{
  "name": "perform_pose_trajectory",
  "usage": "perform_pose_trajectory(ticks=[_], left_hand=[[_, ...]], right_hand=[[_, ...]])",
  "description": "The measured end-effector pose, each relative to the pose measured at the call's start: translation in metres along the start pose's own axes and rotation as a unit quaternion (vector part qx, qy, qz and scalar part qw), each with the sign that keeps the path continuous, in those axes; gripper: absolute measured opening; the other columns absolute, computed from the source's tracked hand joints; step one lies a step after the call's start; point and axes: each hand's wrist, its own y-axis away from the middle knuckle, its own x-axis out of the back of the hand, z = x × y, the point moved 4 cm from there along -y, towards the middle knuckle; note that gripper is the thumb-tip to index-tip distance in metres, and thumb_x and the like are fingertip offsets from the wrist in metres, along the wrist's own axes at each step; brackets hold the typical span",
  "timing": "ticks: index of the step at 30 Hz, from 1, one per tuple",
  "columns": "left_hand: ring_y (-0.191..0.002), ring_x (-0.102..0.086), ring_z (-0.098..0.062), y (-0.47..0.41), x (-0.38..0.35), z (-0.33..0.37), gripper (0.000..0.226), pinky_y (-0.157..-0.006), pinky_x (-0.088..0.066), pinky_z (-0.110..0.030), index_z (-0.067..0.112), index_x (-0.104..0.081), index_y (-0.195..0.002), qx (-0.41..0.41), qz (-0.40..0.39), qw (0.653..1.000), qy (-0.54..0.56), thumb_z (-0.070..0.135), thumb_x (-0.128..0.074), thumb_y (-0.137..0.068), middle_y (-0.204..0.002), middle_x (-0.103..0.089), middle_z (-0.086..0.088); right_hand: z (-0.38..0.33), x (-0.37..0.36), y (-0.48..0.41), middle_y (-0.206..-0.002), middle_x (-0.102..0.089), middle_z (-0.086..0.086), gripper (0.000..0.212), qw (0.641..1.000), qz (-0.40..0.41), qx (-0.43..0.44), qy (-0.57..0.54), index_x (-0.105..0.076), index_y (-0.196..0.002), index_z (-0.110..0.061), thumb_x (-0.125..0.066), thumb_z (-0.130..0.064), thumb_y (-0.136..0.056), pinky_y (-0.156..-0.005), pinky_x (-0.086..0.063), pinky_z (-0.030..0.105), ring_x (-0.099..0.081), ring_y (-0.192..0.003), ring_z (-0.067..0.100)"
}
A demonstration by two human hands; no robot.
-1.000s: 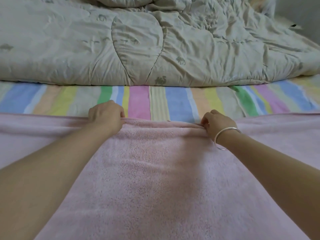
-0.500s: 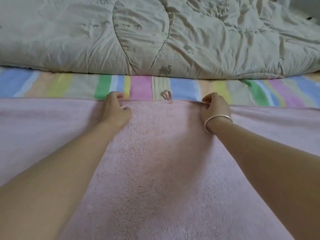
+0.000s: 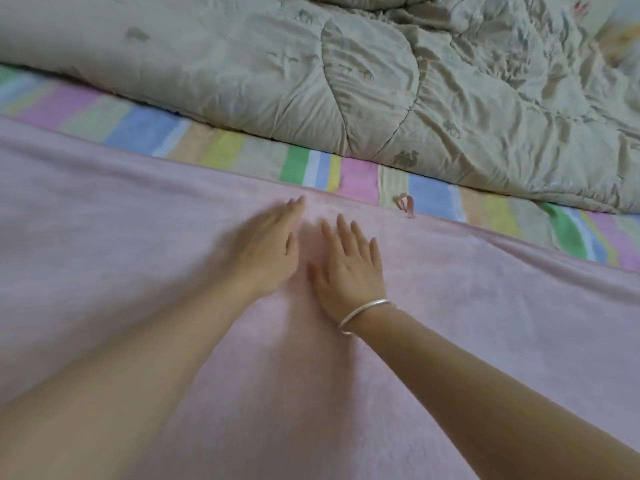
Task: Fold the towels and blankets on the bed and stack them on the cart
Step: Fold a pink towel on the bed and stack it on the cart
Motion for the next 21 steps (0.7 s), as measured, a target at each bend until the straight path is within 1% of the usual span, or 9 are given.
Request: perform_pose_trajectory(ticks=[1,2,3,6,8,13,17,20,21], left_hand=[[-0.146,-0.024,-0.014,0.013,0.009,-0.008,0.069,-0.118,-0.013,-0.029,0.020,-0.029,-0.152,-0.029,-0.019,0.995,-0.090,0.037,-0.008,-0.088,-0.159,-0.026,0.000],[-0.147,-0.020,-0.013,0.028,0.022,-0.025,0.076,-0.119,-0.011,-0.032,0.022,-0.030,-0.152,-0.035,-0.042,0.986,-0.160,0.044,-0.002,-0.084,-0.160,-0.024,0.001],[-0.148,-0.016,-0.012,0.044,0.041,-0.049,0.080,-0.121,-0.009,-0.034,0.023,-0.027,-0.152,-0.024,-0.055,0.976,-0.208,0.047,0.003,-0.082,-0.161,-0.020,0.001],[-0.150,-0.007,-0.011,0.086,0.096,-0.113,0.083,-0.122,-0.004,-0.035,0.026,-0.015,-0.155,0.024,-0.076,0.961,-0.264,0.053,0.009,-0.080,-0.163,-0.008,0.002],[-0.150,-0.005,-0.009,0.122,0.141,-0.160,0.082,-0.122,-0.002,-0.035,0.025,-0.012,-0.155,0.047,-0.068,0.955,-0.286,0.054,0.009,-0.081,-0.163,-0.006,0.003],[-0.149,-0.007,-0.011,0.225,0.246,-0.266,0.078,-0.121,-0.004,-0.036,0.023,-0.017,-0.155,0.142,-0.051,0.939,-0.310,0.055,0.002,-0.087,-0.162,-0.011,0.003],[-0.147,-0.022,-0.014,0.309,0.315,-0.334,0.069,-0.118,-0.007,-0.034,0.019,-0.032,-0.151,0.213,-0.028,0.929,-0.301,0.054,-0.014,-0.094,-0.159,-0.025,-0.002],[-0.147,-0.020,-0.013,0.368,0.355,-0.376,0.067,-0.119,-0.010,-0.037,0.020,-0.030,-0.152,0.260,-0.010,0.918,-0.298,0.053,-0.015,-0.096,-0.160,-0.023,-0.001],[-0.147,-0.019,-0.013,0.390,0.369,-0.388,0.066,-0.119,-0.011,-0.038,0.020,-0.029,-0.152,0.278,0.009,0.914,-0.297,0.052,-0.014,-0.096,-0.160,-0.023,-0.001]], right_hand=[[-0.014,-0.006,-0.002,-0.162,0.004,0.001,0.064,1.000,-0.014,0.002,0.011,-0.006,-0.154,-0.023,-0.034,-0.040,-0.099,-0.119,0.006,0.045,0.006,-0.148,0.023],[-0.032,-0.014,-0.005,-0.162,0.006,0.001,0.063,0.999,-0.030,0.003,0.018,-0.005,-0.154,-0.023,-0.031,-0.042,-0.100,-0.118,0.008,0.045,0.009,-0.148,0.023],[-0.057,-0.025,-0.010,-0.162,0.008,0.001,0.063,0.998,-0.051,0.005,0.023,-0.004,-0.154,-0.024,-0.027,-0.044,-0.100,-0.118,0.009,0.045,0.012,-0.148,0.023],[-0.128,-0.050,-0.017,-0.160,0.015,0.000,0.064,0.995,-0.098,0.010,0.030,0.001,-0.154,-0.024,-0.018,-0.052,-0.099,-0.117,0.012,0.046,0.020,-0.146,0.023],[-0.191,-0.067,-0.018,-0.160,0.018,0.001,0.066,0.992,-0.113,0.042,0.035,0.004,-0.154,-0.023,-0.014,-0.054,-0.099,-0.117,0.013,0.046,0.022,-0.145,0.022],[-0.341,-0.112,-0.011,-0.159,0.020,0.006,0.068,0.985,-0.134,0.098,0.039,0.007,-0.154,-0.021,-0.011,-0.056,-0.098,-0.116,0.014,0.049,0.024,-0.145,0.025],[-0.446,-0.142,0.003,-0.158,0.022,0.008,0.069,0.980,-0.130,0.141,0.050,0.011,-0.153,-0.019,-0.010,-0.055,-0.098,-0.116,0.014,0.048,0.024,-0.144,0.027],[-0.512,-0.161,0.013,-0.159,0.020,0.007,0.068,0.979,-0.113,0.165,0.036,0.009,-0.153,-0.019,-0.010,-0.054,-0.099,-0.117,0.013,0.048,0.023,-0.145,0.027],[-0.539,-0.167,0.018,-0.159,0.019,0.007,0.067,0.979,-0.104,0.174,0.031,0.008,-0.154,-0.020,-0.010,-0.053,-0.099,-0.117,0.013,0.049,0.022,-0.145,0.027]])
